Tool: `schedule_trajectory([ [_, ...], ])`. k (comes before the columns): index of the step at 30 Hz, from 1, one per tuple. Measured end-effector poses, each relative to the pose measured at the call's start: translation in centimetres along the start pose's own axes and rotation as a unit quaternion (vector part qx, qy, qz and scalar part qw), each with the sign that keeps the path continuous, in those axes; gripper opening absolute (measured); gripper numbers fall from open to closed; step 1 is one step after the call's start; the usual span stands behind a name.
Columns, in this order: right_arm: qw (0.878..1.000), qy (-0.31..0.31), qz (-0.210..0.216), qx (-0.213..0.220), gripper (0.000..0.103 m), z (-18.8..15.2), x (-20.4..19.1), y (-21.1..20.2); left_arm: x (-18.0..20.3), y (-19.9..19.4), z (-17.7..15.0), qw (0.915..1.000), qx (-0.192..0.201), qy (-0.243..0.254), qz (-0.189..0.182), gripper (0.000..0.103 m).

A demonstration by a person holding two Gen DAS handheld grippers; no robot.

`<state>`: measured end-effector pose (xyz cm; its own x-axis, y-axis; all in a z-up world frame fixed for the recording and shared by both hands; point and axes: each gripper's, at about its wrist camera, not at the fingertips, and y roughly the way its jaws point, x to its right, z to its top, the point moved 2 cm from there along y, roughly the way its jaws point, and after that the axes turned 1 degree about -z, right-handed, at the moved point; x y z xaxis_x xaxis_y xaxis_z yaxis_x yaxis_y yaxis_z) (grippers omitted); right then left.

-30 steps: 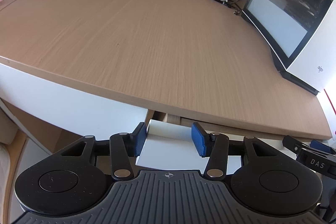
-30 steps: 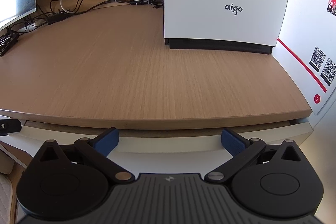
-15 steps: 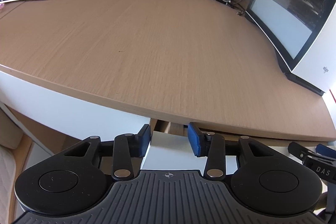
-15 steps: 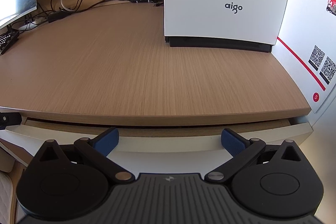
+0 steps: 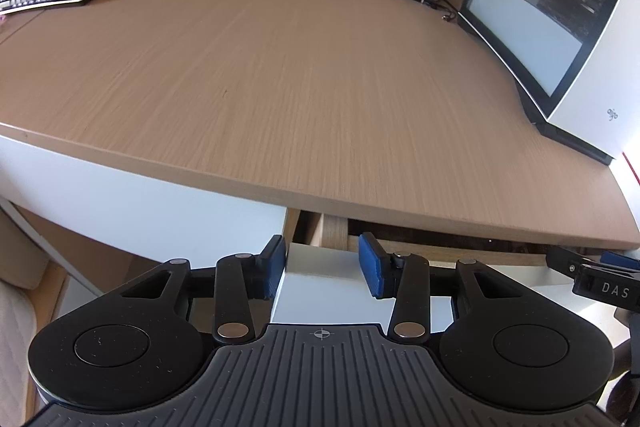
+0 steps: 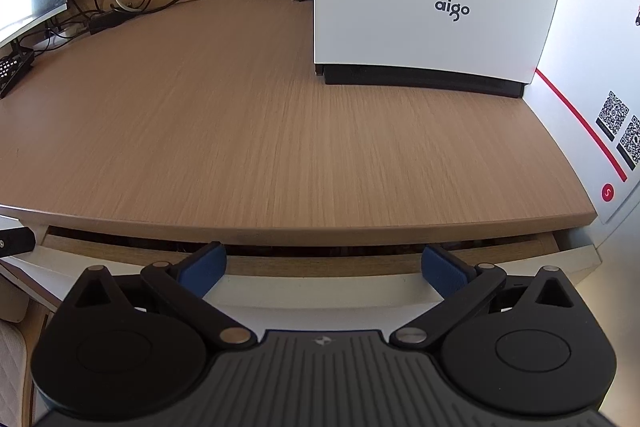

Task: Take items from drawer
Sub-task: 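Pull the drawer open with the left tool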

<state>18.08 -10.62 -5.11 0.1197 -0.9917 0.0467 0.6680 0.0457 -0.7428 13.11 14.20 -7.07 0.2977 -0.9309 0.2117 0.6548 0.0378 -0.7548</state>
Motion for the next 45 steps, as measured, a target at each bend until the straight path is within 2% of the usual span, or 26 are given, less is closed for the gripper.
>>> schedule_trajectory([
  [14, 1.0, -0.003, 0.001, -0.01, 0.103, -2.3, 0.2, -2.0, -0.4, -2.7, -2.6, 0.9999, -0.014, 0.008, -0.005, 0.044],
  [16, 1.0, -0.003, 0.001, -0.013, 0.103, -2.7, 0.2, -2.4, -0.4, -3.3, -2.9, 0.9998, -0.019, 0.009, 0.003, 0.041],
  [19, 1.0, -0.005, 0.004, -0.016, 0.103, -3.3, 0.2, -2.9, 0.0, -4.4, -2.8, 0.9998, -0.006, 0.016, 0.005, 0.025],
  [21, 1.0, -0.009, 0.007, -0.018, 0.103, -3.7, 0.2, -3.3, 0.8, -4.8, -2.3, 0.9995, -0.001, 0.028, -0.011, 0.024],
  [25, 1.0, -0.01, 0.013, -0.01, 0.103, -4.3, 0.2, -3.7, 4.0, -3.4, -1.3, 0.9956, -0.006, 0.083, -0.042, 0.024],
  [29, 1.0, -0.008, 0.02, 0.005, 0.103, -3.9, 0.4, -3.9, 6.6, -0.7, -1.1, 0.992, -0.018, 0.119, -0.037, 0.025],
  [33, 0.999, -0.019, -0.013, 0.028, 0.103, -2.8, 1.0, -3.6, 7.4, 0.7, -2.0, 0.9896, -0.042, 0.134, -0.03, 0.025],
  [36, 0.999, -0.009, -0.027, 0.016, 0.103, -2.3, 2.2, -2.2, 7.5, 1.2, -2.8, 0.9886, -0.056, 0.137, -0.025, 0.025],
  [41, 0.999, 0.024, -0.025, -0.026, 0.103, -2.3, 4.4, -0.2, 7.4, 0.7, -3.4, 0.9894, -0.041, 0.138, -0.02, 0.025],
  [45, 0.999, 0.007, -0.026, -0.028, 0.103, -3.0, 4.7, -0.1, 7.1, 0.3, -3.8, 0.9905, -0.037, 0.131, -0.022, 0.025],
])
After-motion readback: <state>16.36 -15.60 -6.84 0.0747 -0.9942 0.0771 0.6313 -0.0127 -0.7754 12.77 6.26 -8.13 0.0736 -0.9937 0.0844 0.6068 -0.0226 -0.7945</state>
